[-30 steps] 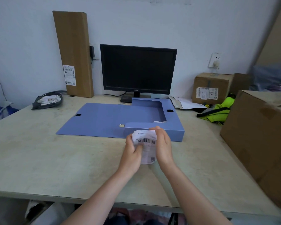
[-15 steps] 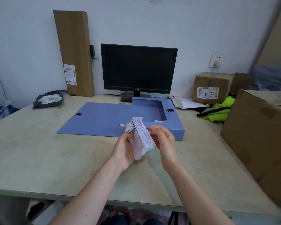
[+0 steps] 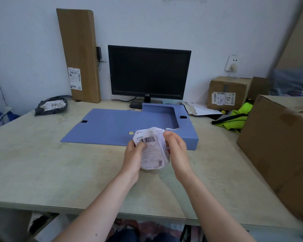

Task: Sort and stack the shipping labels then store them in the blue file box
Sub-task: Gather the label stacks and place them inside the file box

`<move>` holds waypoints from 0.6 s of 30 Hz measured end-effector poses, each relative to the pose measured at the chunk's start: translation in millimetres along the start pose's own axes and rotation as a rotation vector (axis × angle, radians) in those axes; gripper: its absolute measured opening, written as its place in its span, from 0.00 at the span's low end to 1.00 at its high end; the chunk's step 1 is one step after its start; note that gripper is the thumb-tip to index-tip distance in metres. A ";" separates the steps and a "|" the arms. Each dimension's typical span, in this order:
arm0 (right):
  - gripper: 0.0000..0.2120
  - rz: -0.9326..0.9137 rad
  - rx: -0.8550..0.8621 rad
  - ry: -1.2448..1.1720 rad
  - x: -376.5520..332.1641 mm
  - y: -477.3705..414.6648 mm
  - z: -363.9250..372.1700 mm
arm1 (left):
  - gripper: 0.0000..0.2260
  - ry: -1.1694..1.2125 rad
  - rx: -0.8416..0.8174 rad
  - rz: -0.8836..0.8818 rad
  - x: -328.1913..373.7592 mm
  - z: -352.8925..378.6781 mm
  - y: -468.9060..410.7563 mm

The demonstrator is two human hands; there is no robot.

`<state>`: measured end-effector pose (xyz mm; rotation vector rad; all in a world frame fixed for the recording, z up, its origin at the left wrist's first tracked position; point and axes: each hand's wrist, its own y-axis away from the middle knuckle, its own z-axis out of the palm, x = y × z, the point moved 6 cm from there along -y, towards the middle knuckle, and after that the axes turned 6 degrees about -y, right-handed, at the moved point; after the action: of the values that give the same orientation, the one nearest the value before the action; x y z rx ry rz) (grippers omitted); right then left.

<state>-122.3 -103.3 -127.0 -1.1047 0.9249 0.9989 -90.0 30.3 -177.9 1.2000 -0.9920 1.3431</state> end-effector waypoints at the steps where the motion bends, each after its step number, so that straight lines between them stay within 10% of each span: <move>1: 0.09 -0.015 -0.002 0.011 -1.8 0.1 0.0 | 0.08 -0.040 0.034 0.052 2.1 -1.9 3.1; 18: 0.14 -0.026 0.084 0.176 6.6 9.9 -12.4 | 0.10 -0.331 -0.057 0.206 14.2 11.5 29.6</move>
<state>-131.0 -112.8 -138.4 -1.1443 1.0817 0.8432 -117.3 17.7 -160.4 1.3314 -1.4122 1.2872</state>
